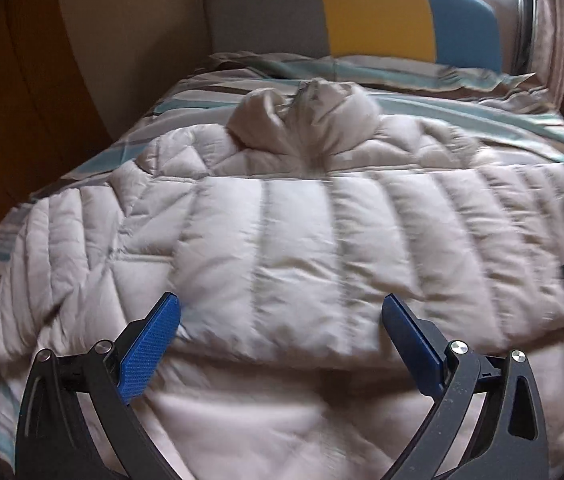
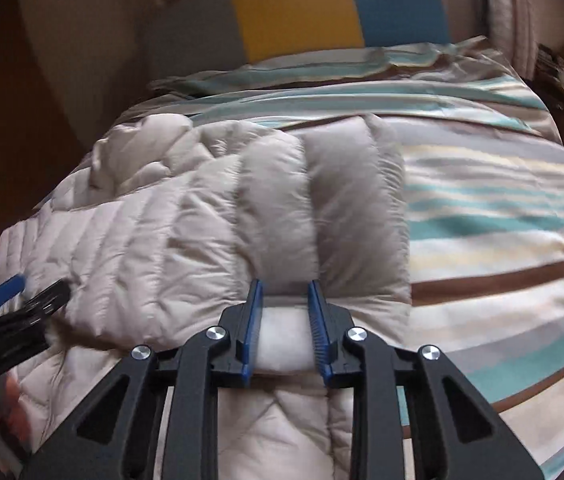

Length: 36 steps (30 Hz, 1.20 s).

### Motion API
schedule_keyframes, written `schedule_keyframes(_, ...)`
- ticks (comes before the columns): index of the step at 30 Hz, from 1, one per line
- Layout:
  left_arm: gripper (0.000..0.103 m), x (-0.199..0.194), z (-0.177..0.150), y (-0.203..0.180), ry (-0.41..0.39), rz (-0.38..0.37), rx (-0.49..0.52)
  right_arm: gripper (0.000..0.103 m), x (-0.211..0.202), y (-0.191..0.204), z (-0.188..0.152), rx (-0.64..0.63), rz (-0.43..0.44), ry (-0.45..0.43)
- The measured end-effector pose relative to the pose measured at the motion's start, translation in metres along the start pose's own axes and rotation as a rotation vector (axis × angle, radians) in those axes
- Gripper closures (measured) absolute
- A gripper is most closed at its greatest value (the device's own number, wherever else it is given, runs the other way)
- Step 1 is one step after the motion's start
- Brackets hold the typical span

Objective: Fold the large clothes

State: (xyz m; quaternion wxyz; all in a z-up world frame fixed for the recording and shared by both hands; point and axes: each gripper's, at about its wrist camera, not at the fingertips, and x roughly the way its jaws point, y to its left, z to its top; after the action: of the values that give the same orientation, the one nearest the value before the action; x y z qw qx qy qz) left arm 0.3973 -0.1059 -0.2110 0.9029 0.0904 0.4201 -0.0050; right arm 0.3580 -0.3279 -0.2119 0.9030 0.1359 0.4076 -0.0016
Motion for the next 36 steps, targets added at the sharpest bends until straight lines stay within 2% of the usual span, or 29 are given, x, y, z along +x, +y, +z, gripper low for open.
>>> schedule_keyframes(3,0.003,0.017,0.002,0.012,0.005,0.024,-0.012,0.069,-0.015,0.001,0.009,0.029,-0.006,-0.073)
schedule_keyframes(7,0.003,0.036,-0.013,0.036,0.008,-0.054,-0.099,0.067,-0.010,-0.002,0.023,0.084,-0.086,-0.157)
schedule_keyframes(11,0.003,0.040,-0.016,0.050,0.003,-0.071,-0.161,0.067,0.023,-0.007,0.031,0.149,-0.087,-0.124)
schedule_keyframes(15,0.003,0.042,-0.017,0.048,0.001,-0.055,-0.153,0.067,0.062,-0.010,0.027,0.164,-0.081,-0.073)
schedule_keyframes(19,0.003,0.044,-0.017,0.043,0.001,-0.039,-0.145,0.066,0.080,0.003,0.026,0.072,-0.157,-0.034)
schedule_keyframes(22,0.003,0.036,-0.013,0.036,0.014,-0.003,-0.130,0.066,0.082,0.004,0.025,0.061,-0.169,-0.040)
schedule_keyframes(24,0.003,0.027,-0.008,0.037,0.037,0.001,-0.171,0.066,0.081,0.001,0.024,0.076,-0.155,-0.048)
schedule_keyframes(26,0.003,0.017,0.000,0.040,0.037,-0.058,-0.255,0.066,0.080,0.001,0.024,0.069,-0.161,-0.051)
schedule_keyframes(28,0.003,0.015,0.010,0.038,0.031,-0.070,-0.285,0.066,0.080,0.004,0.022,0.057,-0.171,-0.055)
schedule_keyframes(33,0.003,0.045,0.025,0.026,0.047,0.048,-0.178,0.066,0.076,0.009,0.018,0.040,-0.185,-0.056)
schedule_keyframes(36,0.003,0.064,0.017,0.028,0.021,0.025,-0.149,0.066,0.077,0.012,0.018,0.028,-0.198,-0.054)
